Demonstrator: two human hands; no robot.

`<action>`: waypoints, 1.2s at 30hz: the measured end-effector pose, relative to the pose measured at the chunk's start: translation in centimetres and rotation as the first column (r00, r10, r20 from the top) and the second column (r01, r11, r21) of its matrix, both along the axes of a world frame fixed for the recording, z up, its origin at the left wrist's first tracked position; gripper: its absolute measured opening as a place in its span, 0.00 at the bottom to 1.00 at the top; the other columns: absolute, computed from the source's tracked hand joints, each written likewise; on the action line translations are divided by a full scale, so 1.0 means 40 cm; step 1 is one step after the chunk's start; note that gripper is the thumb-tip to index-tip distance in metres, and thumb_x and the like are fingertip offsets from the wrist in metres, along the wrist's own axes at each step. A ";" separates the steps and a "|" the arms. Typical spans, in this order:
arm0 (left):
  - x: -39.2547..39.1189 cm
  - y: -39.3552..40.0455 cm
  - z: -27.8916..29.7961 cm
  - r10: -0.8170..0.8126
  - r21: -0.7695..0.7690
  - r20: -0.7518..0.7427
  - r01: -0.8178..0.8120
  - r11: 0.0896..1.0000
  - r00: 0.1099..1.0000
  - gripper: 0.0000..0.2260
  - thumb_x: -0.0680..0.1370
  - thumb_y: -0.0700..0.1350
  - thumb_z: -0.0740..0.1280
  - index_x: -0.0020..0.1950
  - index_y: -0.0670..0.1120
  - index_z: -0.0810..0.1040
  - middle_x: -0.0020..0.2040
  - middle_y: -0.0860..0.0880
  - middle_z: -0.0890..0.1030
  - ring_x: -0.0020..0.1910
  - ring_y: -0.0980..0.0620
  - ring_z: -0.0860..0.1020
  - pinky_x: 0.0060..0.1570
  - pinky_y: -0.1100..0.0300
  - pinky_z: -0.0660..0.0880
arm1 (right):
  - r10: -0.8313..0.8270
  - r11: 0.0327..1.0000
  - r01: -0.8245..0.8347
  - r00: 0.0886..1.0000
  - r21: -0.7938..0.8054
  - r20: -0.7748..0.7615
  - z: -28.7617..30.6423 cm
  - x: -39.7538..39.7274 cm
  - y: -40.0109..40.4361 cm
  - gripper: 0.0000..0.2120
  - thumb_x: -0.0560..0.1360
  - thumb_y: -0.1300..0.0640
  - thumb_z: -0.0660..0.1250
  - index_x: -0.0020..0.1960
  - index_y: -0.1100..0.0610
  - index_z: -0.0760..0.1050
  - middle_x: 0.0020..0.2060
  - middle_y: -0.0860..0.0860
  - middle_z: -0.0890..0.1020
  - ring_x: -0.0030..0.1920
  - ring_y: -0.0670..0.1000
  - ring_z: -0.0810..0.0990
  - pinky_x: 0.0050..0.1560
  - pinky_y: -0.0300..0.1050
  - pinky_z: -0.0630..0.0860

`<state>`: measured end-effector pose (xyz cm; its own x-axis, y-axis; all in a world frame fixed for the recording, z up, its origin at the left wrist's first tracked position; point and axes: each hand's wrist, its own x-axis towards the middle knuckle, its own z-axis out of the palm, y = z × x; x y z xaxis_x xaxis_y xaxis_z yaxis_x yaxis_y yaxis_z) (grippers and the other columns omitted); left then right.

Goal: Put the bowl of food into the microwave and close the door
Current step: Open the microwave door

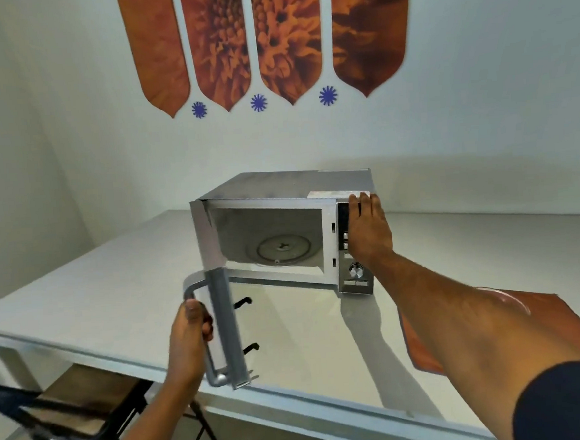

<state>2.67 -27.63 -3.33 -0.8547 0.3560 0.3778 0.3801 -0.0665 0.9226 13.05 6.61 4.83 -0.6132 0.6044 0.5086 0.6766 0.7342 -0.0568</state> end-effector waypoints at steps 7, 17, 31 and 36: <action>-0.051 -0.176 0.010 0.133 -0.022 -0.032 -0.134 0.991 0.991 0.40 0.69 0.76 0.54 0.64 0.43 0.66 0.54 0.47 0.75 0.51 0.50 0.76 0.55 0.50 0.73 | -0.032 0.997 0.032 0.999 -0.063 0.003 0.016 -0.008 -0.025 0.48 0.75 0.59 0.73 0.82 0.62 0.43 0.82 0.62 0.50 0.82 0.64 0.44 0.82 0.58 0.50; -0.078 -0.197 0.086 0.518 -0.054 -0.235 -0.543 0.838 0.822 0.35 0.75 0.49 0.72 0.75 0.57 0.56 0.72 0.47 0.56 0.70 0.44 0.65 0.64 0.55 0.64 | -0.032 0.999 0.032 0.996 -0.003 0.079 0.020 -0.005 -0.032 0.49 0.75 0.52 0.73 0.81 0.66 0.44 0.80 0.67 0.53 0.81 0.67 0.47 0.81 0.61 0.49; -0.194 -0.256 0.140 0.740 -0.299 -0.058 -0.719 0.627 0.670 0.31 0.81 0.40 0.59 0.80 0.51 0.48 0.77 0.40 0.66 0.70 0.34 0.69 0.68 0.39 0.68 | 0.020 1.000 -0.019 0.998 -0.019 0.062 0.009 0.008 -0.015 0.49 0.75 0.51 0.72 0.81 0.65 0.44 0.81 0.66 0.52 0.81 0.67 0.45 0.81 0.60 0.52; -0.209 -0.252 0.148 0.785 -0.330 -0.003 -0.741 0.584 0.620 0.29 0.81 0.40 0.58 0.80 0.49 0.50 0.72 0.36 0.71 0.67 0.31 0.71 0.67 0.39 0.68 | 0.010 1.000 -0.010 0.997 0.004 0.074 0.002 -0.005 -0.010 0.46 0.77 0.52 0.69 0.81 0.66 0.43 0.81 0.67 0.51 0.81 0.68 0.45 0.82 0.61 0.49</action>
